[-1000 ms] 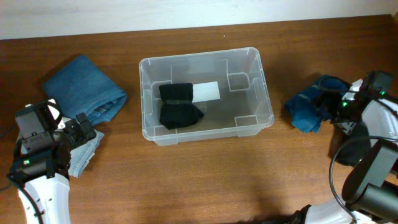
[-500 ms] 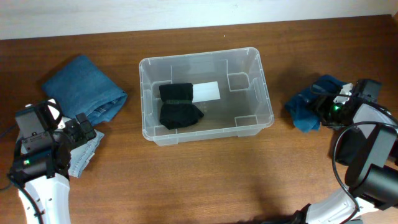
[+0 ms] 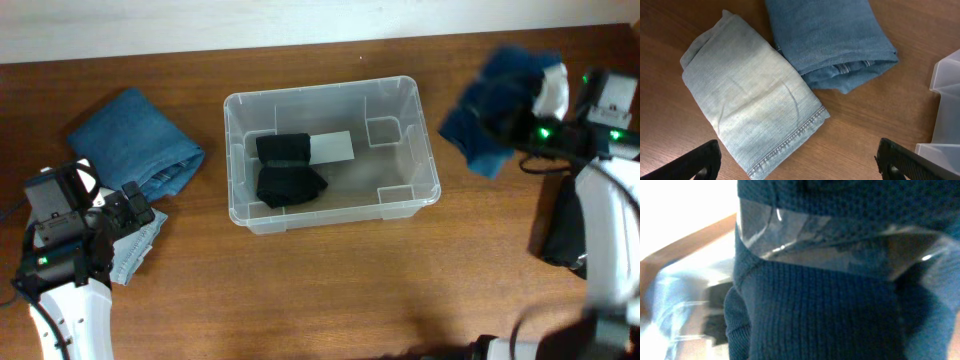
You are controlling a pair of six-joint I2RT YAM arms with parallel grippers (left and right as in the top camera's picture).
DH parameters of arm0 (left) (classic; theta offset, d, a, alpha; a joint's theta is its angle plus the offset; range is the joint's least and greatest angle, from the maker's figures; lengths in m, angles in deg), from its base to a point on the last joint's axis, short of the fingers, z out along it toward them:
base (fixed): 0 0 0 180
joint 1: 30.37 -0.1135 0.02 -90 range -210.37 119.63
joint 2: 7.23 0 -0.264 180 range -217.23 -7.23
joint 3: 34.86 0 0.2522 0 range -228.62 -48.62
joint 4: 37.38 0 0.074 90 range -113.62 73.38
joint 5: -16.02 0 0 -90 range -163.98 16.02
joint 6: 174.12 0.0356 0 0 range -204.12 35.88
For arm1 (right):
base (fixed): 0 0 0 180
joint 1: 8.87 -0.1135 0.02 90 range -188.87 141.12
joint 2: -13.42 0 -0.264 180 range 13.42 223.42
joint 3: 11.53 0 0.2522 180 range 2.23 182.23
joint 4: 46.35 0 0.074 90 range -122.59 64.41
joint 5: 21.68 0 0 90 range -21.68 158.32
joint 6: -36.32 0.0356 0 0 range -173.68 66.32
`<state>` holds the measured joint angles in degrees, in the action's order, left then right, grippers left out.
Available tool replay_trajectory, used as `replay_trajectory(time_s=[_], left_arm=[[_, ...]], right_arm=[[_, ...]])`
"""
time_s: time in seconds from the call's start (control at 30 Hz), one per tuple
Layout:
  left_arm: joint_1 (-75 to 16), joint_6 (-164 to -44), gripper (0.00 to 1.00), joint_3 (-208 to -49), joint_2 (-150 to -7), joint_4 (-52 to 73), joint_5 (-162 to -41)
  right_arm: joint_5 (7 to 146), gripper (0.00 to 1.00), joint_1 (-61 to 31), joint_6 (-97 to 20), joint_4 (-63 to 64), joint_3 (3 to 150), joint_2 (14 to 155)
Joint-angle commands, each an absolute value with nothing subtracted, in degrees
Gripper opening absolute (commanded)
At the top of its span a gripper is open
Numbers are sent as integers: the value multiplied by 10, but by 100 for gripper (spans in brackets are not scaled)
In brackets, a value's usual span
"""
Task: Pack container
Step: 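Grasp the folded teal sweater with the right gripper, then place the teal sweater into the bin beside the black garment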
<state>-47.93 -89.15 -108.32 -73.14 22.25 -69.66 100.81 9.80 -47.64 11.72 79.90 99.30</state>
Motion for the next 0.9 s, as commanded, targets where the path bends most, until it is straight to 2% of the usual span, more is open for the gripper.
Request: replay_trajectory(time_s=[0.0,0.17,0.27,0.57,0.6,0.67,0.7,0.87], left_arm=[[-482,-897,99,-1096,-733,221,-703],[-482,-897,99,-1096,-733,221,-703],[-482,-897,99,-1096,-733,223,-703],[-482,-897,100,-1096,-733,225,-703],[-482,-897,100,-1096,-733,225,-703],[-482,-897,99,-1096,-733,225,-703],[-482,-897,99,-1096,-733,225,-703],[-482,-897,100,-1096,-733,221,-703]], right_arm=[[1003,13,-18,-516,132,829,931],[911,13,-174,-520,159,823,970],[860,13,-231,-520,173,823,1029],[851,12,-229,-518,150,823,1181],[850,20,-226,-523,150,823,1183],[857,78,-227,-557,179,840,1174],[856,99,-231,-573,202,860,1168],[753,99,-258,-592,314,1008,1121]])
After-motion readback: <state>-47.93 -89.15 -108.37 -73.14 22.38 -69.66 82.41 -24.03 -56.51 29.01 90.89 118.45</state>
